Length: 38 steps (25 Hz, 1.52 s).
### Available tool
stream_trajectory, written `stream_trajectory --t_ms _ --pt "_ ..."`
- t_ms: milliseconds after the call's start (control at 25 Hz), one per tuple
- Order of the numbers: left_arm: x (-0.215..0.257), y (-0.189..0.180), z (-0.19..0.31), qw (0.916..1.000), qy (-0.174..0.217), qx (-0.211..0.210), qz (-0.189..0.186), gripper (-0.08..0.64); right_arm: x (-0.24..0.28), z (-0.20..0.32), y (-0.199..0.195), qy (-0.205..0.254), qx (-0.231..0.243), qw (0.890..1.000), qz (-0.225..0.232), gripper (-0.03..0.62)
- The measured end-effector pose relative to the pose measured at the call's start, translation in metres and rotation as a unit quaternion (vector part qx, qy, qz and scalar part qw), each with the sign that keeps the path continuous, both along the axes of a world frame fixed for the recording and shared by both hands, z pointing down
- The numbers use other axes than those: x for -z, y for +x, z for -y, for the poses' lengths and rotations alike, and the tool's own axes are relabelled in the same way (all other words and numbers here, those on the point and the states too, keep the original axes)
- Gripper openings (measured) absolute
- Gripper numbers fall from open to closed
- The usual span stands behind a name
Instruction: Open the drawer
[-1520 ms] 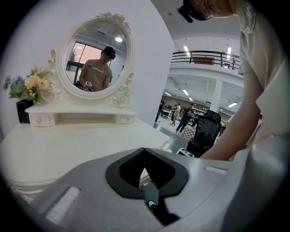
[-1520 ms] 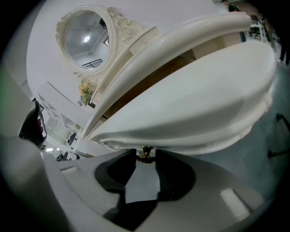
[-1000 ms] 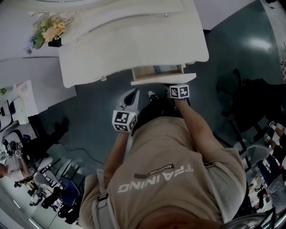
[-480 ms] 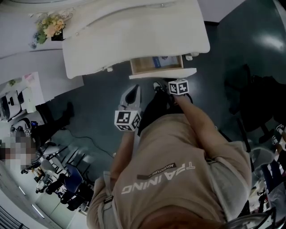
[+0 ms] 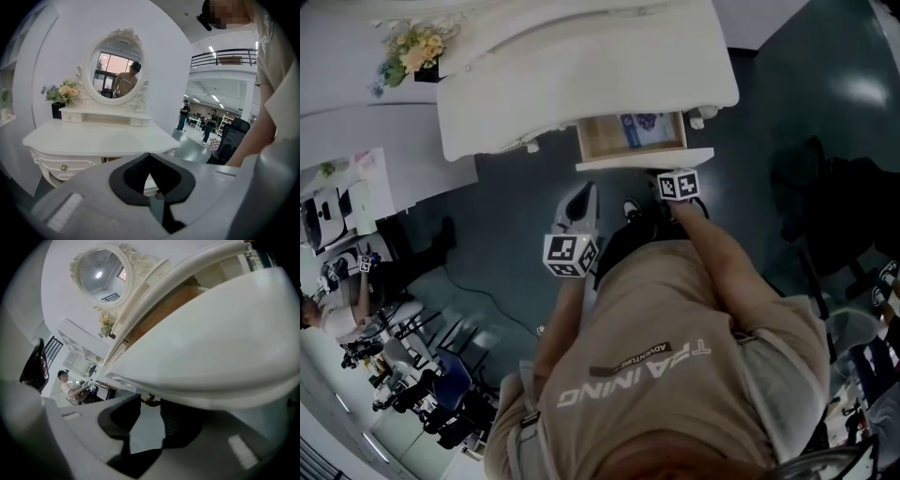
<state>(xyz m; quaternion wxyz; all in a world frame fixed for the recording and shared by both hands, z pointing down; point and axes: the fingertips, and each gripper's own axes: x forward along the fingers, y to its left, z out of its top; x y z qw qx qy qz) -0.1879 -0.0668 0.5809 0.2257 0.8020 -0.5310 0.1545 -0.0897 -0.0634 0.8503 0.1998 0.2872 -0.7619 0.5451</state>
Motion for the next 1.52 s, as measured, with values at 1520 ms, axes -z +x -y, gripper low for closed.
stream_trajectory --t_ms 1520 --pt "-0.001 -0.094 -0.112 0.9967 0.019 -0.07 -0.036 -0.002 0.046 -0.099 -0.006 0.05 -0.076 0.994 -0.055 0.129"
